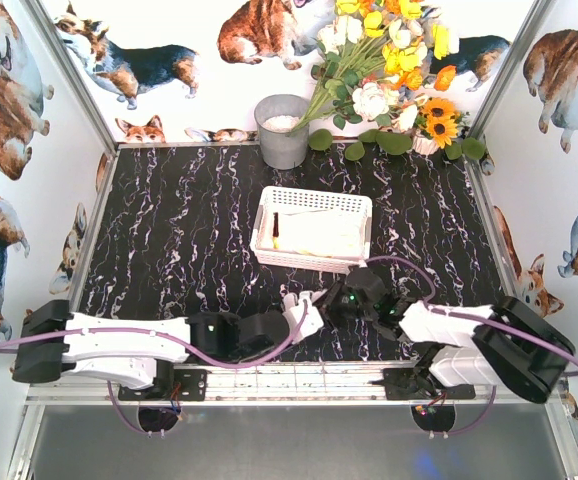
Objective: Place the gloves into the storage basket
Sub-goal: Pick up the glove from the center of the board, then place the glove in the bin.
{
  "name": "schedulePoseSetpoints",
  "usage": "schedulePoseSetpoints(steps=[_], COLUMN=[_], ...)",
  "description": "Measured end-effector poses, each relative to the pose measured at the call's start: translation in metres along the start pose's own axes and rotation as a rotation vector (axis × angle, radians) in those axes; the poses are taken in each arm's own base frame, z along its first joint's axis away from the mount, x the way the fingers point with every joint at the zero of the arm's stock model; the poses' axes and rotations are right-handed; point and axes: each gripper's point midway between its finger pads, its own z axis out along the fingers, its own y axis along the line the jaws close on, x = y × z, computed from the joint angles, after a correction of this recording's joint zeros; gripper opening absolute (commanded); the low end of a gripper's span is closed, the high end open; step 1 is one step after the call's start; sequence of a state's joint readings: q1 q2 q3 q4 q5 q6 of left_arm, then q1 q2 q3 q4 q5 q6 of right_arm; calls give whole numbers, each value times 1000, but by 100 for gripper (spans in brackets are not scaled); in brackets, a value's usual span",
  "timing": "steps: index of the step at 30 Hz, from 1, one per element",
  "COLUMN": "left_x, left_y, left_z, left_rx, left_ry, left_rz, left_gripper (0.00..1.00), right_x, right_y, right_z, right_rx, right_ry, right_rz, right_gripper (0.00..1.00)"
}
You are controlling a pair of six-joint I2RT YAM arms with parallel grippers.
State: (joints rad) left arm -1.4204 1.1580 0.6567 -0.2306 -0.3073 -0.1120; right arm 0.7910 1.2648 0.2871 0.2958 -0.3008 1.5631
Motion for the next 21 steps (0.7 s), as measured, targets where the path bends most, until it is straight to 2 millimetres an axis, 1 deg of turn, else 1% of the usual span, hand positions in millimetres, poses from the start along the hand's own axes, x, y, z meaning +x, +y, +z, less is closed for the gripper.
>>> schedulePoseSetpoints(steps=[3,6,8,11,13,15,16,18,19,21], left_x=[-17,-39,-58,-84,-102,-119,-126,-139,-142,-144], left_y=[9,28,44,69,91,116,127,148,158,177], left_z=[-12,-28,-38,-52,-59,-61,-61,-58,-56,-47], left_rx=[-12,-52,-92,-160,-217,-284,-312,-360,-380,-411], left_ry=[-33,-67,-102,-146,-170,-185,-191,-196,-191,-176], left_rz=[-3,-7,-3,20,41,60,70,97,110,139], left_gripper=[0,0,0,0,0,0,0,0,0,0], right_x=[2,0,-3,-12,-23,-37,-45,-59,-67,-81], right_y=[24,62,90,139,169,192,201,210,211,208], right_z=[-8,-24,-38,-65,-82,-95,-99,-99,-97,-90], right_rx=[-65,-142,-193,-269,-305,-325,-328,-317,-299,-251], right_ry=[-3,-36,-77,-154,-215,-276,-305,-355,-379,-424], right_rz=[-39,-93,-142,-221,-274,-318,-338,-372,-387,-407], right_gripper=[0,0,0,0,0,0,0,0,0,0])
